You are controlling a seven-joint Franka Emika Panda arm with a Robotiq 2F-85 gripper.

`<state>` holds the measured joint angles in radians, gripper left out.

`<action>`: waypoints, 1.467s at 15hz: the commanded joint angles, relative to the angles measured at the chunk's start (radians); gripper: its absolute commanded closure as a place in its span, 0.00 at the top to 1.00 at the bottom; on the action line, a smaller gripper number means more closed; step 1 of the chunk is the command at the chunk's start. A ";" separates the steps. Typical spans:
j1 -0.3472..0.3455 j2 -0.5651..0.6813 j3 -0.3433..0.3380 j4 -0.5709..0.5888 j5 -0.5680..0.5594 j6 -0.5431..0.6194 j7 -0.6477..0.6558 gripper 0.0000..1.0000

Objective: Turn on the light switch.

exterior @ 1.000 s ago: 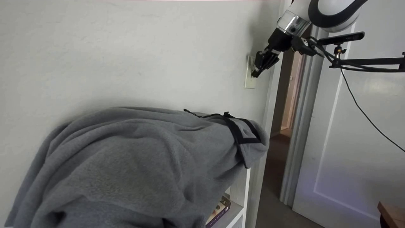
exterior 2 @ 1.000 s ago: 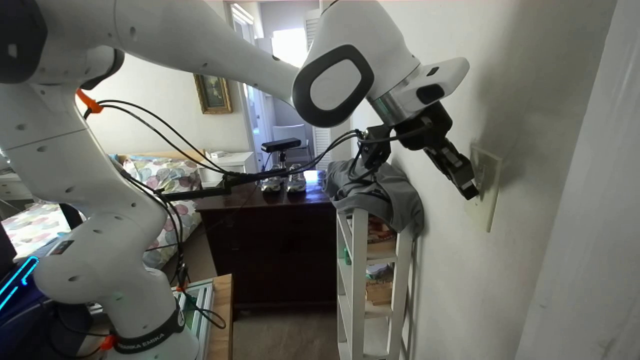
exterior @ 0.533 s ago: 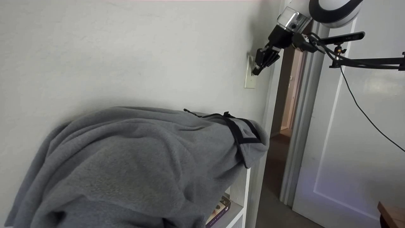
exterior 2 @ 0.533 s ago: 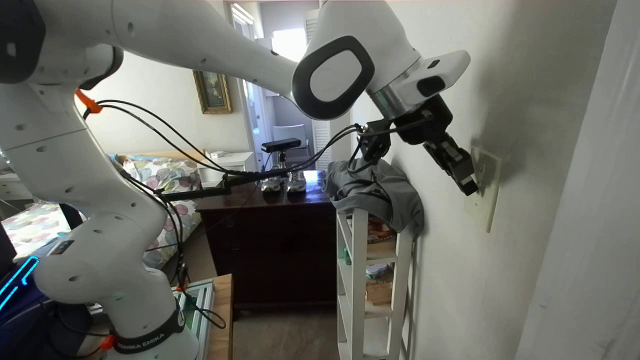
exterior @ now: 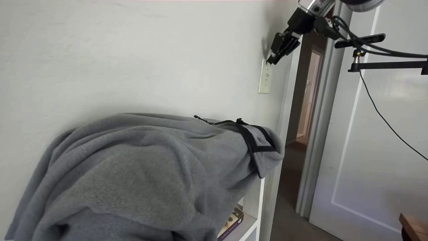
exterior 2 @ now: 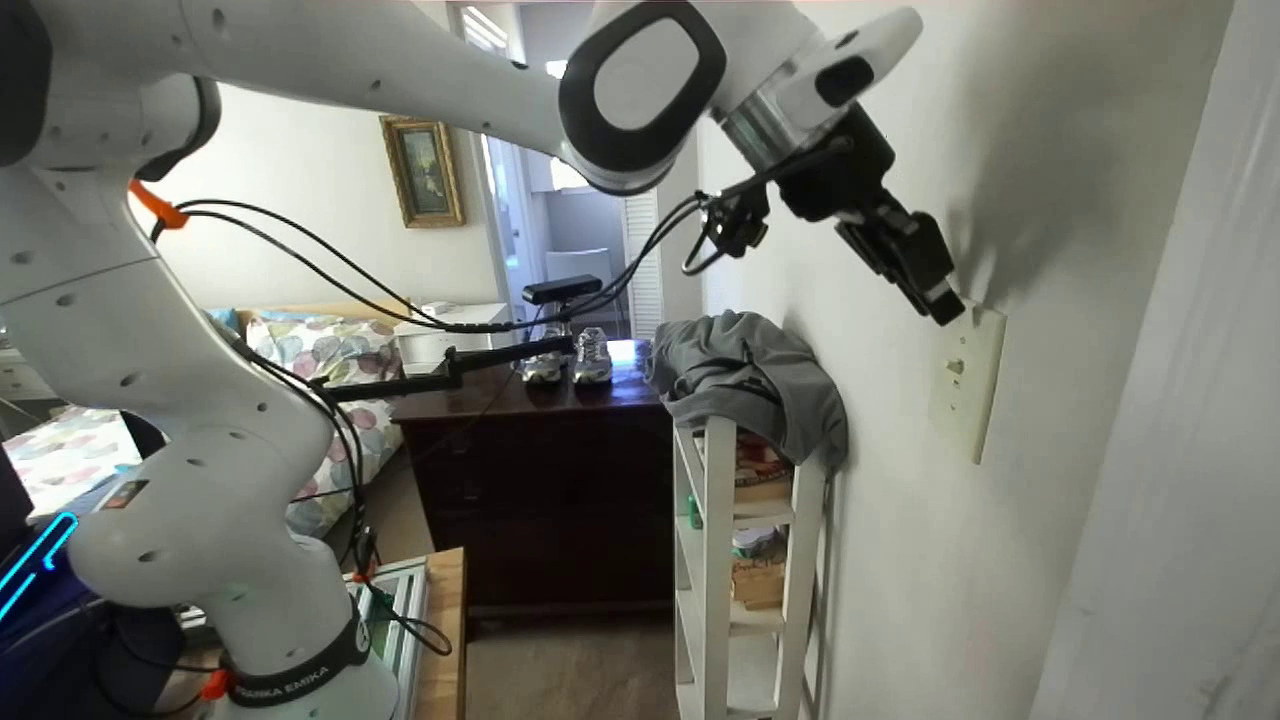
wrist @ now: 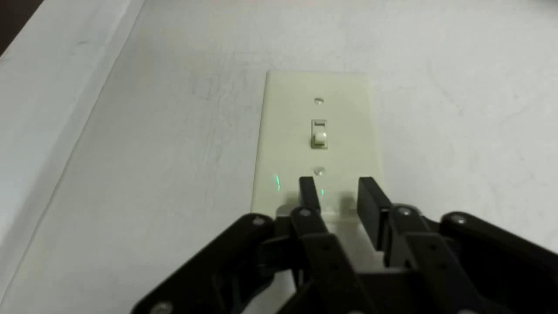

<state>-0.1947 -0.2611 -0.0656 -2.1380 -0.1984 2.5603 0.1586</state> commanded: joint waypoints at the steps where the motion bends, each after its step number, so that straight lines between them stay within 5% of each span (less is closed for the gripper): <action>1: 0.031 -0.124 0.020 0.004 0.017 -0.144 -0.010 0.61; 7: 0.116 -0.263 0.021 -0.021 0.140 -0.404 -0.033 0.99; 12: 0.166 -0.343 -0.021 -0.048 0.256 -0.604 -0.132 1.00; 22: 0.148 -0.319 -0.006 -0.031 0.229 -0.595 -0.114 1.00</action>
<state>-0.0349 -0.5819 -0.0796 -2.1713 0.0243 1.9673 0.0503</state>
